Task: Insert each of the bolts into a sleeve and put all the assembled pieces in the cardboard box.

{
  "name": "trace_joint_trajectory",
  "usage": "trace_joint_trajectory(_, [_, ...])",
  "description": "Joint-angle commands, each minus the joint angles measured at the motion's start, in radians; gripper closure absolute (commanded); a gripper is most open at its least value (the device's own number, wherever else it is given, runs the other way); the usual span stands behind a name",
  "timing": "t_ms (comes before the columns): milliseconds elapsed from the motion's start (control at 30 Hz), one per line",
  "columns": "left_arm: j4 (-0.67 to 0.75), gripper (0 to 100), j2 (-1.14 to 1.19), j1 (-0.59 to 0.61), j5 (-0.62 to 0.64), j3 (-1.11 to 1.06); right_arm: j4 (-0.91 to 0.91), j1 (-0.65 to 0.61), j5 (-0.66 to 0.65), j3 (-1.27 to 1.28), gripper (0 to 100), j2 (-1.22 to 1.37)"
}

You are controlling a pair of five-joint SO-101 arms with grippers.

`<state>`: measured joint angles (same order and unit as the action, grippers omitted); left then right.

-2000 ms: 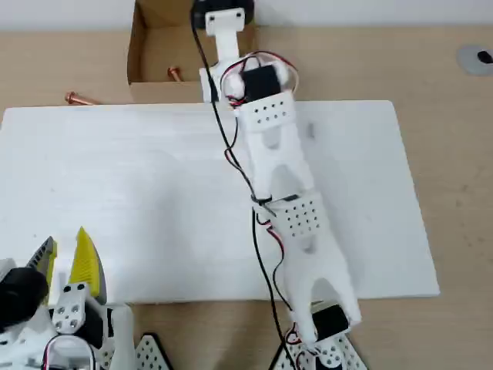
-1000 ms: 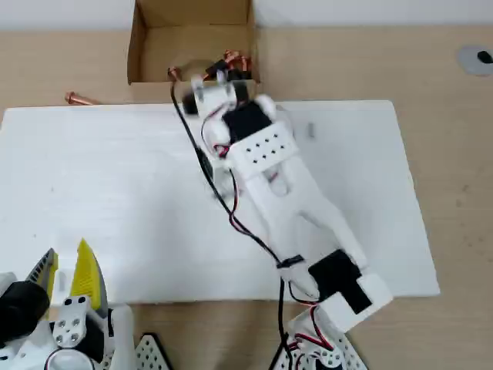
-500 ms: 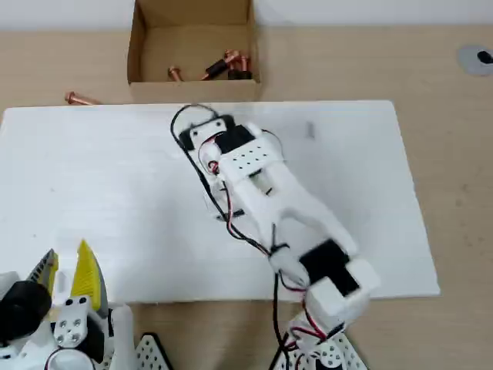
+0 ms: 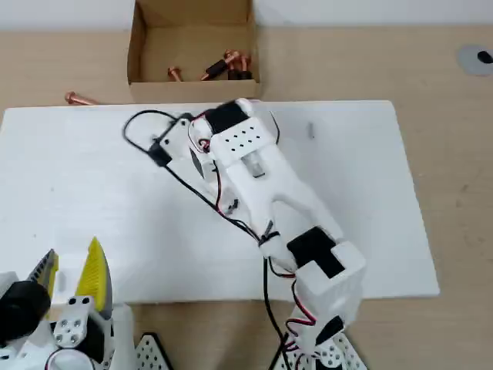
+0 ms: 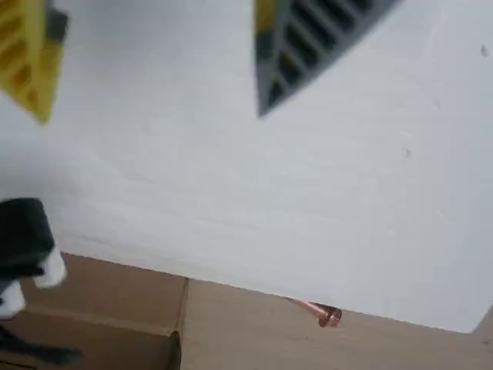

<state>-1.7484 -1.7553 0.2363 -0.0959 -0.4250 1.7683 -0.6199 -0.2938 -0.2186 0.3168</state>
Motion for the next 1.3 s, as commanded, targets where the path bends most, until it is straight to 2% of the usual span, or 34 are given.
trace_joint_trajectory(0, [-0.006,81,0.001,0.012,0.005,0.020,0.020,0.007,-0.230,-0.056,77.3,-0.062])
trace_joint_trajectory(267, [-0.006,81,0.004,0.012,0.003,0.020,0.017,-0.021,-0.359,0.082,76.7,-0.165])
trace_joint_trajectory(367, [-0.005,81,0.002,0.012,0.011,0.020,0.006,-0.019,-0.442,0.101,70.4,-0.166])
trace_joint_trajectory(500, [-0.005,81,-0.001,0.012,0.011,0.020,-0.100,-0.019,-0.542,0.097,62.5,-0.163])
trace_joint_trajectory(733, [-0.005,81,-0.001,0.015,0.005,0.025,-0.233,0.012,-0.574,0.079,61.9,-0.071])
trace_joint_trajectory(967, [-0.005,81,-0.001,0.138,0.003,0.021,-0.238,0.122,-0.580,-0.145,61.8,0.185])
trace_joint_trajectory(1200, [-0.005,81,-0.001,0.147,-0.038,0.020,-0.026,0.127,-0.580,-0.539,62.3,0.512])
trace_joint_trajectory(1267, [-0.005,81,-0.001,0.147,-0.038,0.020,0.020,0.127,-0.580,-0.664,66.0,0.588])
